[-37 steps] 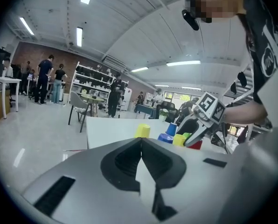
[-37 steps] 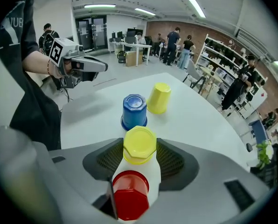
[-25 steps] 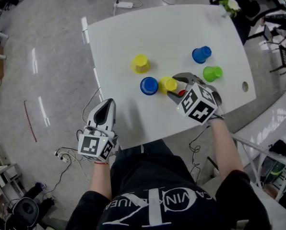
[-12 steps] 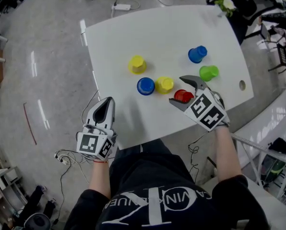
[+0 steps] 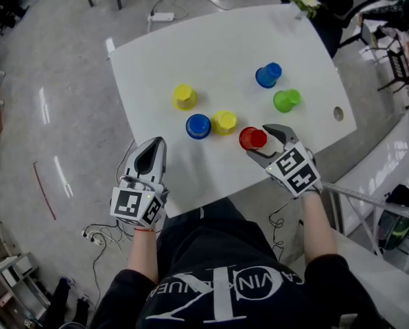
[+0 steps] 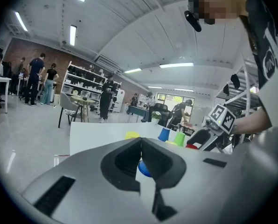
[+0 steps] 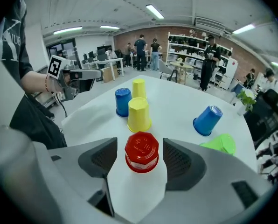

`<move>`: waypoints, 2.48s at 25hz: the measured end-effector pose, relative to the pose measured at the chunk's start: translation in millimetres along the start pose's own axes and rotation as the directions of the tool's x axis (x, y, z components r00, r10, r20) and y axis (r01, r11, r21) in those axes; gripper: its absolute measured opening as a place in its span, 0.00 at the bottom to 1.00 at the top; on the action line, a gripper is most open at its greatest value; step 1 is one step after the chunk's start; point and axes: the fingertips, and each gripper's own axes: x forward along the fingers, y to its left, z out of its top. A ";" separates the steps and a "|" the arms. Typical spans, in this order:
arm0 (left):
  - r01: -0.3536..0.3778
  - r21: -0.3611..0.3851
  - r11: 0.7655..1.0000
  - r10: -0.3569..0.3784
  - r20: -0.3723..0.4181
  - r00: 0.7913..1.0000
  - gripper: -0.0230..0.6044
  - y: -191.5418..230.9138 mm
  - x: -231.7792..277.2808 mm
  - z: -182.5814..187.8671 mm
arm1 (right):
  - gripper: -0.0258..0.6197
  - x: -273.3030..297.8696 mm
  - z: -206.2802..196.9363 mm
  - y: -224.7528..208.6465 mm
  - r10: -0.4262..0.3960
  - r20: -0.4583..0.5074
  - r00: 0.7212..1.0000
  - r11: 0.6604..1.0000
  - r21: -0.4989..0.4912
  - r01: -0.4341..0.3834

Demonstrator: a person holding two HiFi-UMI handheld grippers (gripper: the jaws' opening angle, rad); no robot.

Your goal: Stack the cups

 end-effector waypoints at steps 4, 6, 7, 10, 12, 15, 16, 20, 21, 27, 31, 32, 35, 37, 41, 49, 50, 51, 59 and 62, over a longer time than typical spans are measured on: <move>0.035 0.008 0.999 -0.035 -0.002 0.999 0.04 -3.1 5.4 3.2 | 0.50 6.8 -4.7 -1.2 -0.037 0.023 0.999 0.998 0.058 0.036; 0.055 0.014 0.998 -0.055 -0.004 0.999 0.04 -3.5 7.1 4.4 | 0.47 7.8 -4.0 -1.4 -0.058 0.032 0.998 0.995 0.087 0.055; 0.064 0.017 0.998 -0.063 -0.006 0.998 0.04 -2.9 7.8 4.9 | 0.43 7.7 -3.2 -2.5 -0.073 0.038 0.997 0.992 0.103 0.069; 0.089 0.022 0.996 -0.088 -0.012 0.996 0.04 1.5 7.9 4.9 | 0.41 5.2 2.0 -6.2 -0.111 0.073 0.991 0.984 0.150 0.099; 0.109 0.022 0.994 -0.109 -0.017 0.994 0.04 4.5 7.5 3.3 | 0.41 1.4 6.7 -11.5 -0.142 0.094 0.985 0.977 0.174 0.124; 0.132 0.027 0.991 -0.131 -0.031 0.991 0.04 11.2 8.8 -1.6 | 0.41 -2.0 16.0 -22.2 -0.183 0.107 0.977 0.971 0.175 0.163; 0.132 0.028 0.991 -0.131 -0.037 0.991 0.04 13.7 9.9 -3.0 | 0.41 -1.9 19.0 -25.7 -0.190 0.108 0.976 0.971 0.167 0.171; 0.094 0.012 0.996 -0.094 -0.029 0.995 0.04 16.8 10.5 -2.0 | 0.41 6.8 26.0 -37.8 -0.161 0.086 0.983 0.984 0.090 0.154; 0.073 0.008 0.997 -0.072 -0.024 0.997 0.04 16.8 10.0 -0.8 | 0.41 10.6 25.8 -39.5 -0.139 0.074 0.988 0.989 0.068 0.134; -0.067 -0.043 0.997 0.067 0.001 0.998 0.04 10.0 8.4 -0.9 | 0.41 22.6 20.2 -44.3 -0.017 0.053 0.998 0.999 -0.027 0.019; -0.128 -0.089 0.988 0.132 0.039 0.990 0.04 2.8 9.5 2.7 | 0.42 26.8 23.3 -46.0 0.042 0.060 0.997 0.996 -0.080 -0.037; -0.138 -0.087 0.987 0.142 0.043 0.989 0.04 0.6 10.8 4.8 | 0.42 27.2 24.3 -46.4 0.051 0.060 0.997 0.995 -0.092 -0.045; -0.162 -0.082 0.983 0.167 0.056 0.984 0.04 -4.3 11.7 8.8 | 0.42 27.9 26.5 -45.4 0.072 0.061 0.996 0.991 -0.121 -0.064; -0.174 -0.077 0.982 0.178 0.061 0.982 0.04 -6.1 11.3 9.8 | 0.42 28.8 28.3 -44.8 0.080 0.067 0.995 0.989 -0.132 -0.070; -0.191 -0.075 0.979 0.196 0.062 0.979 0.04 -7.1 10.9 8.5 | 0.42 30.5 30.3 -46.0 0.085 0.075 0.994 0.987 -0.141 -0.074; -0.200 -0.075 0.977 0.205 0.062 0.977 0.04 -6.7 9.1 8.8 | 0.48 28.8 30.3 -45.9 0.080 0.073 0.994 0.986 -0.150 -0.068; -0.200 -0.075 0.977 0.205 0.061 0.977 0.04 -6.2 9.0 8.7 | 0.50 27.4 31.2 -44.5 0.084 0.078 0.993 0.986 -0.148 -0.072; -0.201 -0.075 0.977 0.205 0.060 0.977 0.04 -5.7 9.0 8.7 | 0.52 26.2 32.2 -42.9 0.088 0.082 0.993 0.987 -0.145 -0.076; -0.186 -0.063 0.981 0.190 0.061 0.980 0.04 -4.3 12.7 12.6 | 0.58 13.7 34.5 -39.0 0.073 0.112 0.991 0.990 -0.132 -0.058; -0.180 -0.054 0.982 0.183 0.065 0.981 0.04 -2.6 13.8 14.8 | 0.58 -3.8 34.6 -44.8 0.046 0.141 0.989 0.993 -0.113 -0.030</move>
